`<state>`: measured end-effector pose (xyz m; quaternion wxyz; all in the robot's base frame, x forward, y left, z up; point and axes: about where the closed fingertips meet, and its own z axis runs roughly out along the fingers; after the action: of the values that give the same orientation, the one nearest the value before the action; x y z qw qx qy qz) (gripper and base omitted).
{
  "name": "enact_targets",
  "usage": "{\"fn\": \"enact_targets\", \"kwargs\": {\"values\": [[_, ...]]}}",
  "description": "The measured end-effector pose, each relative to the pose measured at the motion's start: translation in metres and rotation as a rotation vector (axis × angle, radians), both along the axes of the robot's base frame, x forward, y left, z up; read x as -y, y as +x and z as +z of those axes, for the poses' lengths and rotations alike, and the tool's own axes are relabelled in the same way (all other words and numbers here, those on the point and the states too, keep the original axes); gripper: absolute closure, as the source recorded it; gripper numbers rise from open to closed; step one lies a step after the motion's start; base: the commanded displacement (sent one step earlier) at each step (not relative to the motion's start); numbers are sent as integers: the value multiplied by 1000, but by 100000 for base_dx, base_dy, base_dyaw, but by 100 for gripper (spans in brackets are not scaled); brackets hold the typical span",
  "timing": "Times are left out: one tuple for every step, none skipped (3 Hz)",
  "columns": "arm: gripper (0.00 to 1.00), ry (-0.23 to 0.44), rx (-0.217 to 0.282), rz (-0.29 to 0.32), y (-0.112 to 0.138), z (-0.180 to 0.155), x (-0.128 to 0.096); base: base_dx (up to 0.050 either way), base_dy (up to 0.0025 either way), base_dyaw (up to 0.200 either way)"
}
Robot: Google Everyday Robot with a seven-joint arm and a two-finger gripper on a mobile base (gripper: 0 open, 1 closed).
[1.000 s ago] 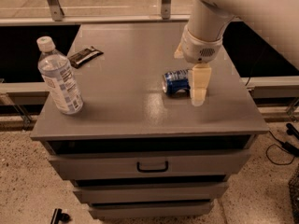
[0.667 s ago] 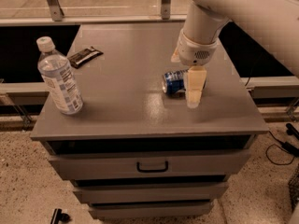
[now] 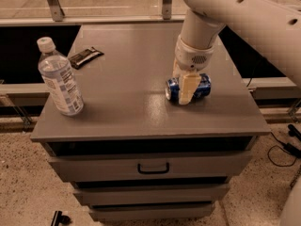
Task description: Pick pepsi can
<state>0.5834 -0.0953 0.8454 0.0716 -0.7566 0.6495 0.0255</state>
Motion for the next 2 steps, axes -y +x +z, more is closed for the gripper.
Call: {"fn": "enact_targets", "kwargs": {"values": [[64,-6,-13,5,0,-6,-1,0,0,0],[87,30,-12,4,-1,6,1,0,0,0]]}}
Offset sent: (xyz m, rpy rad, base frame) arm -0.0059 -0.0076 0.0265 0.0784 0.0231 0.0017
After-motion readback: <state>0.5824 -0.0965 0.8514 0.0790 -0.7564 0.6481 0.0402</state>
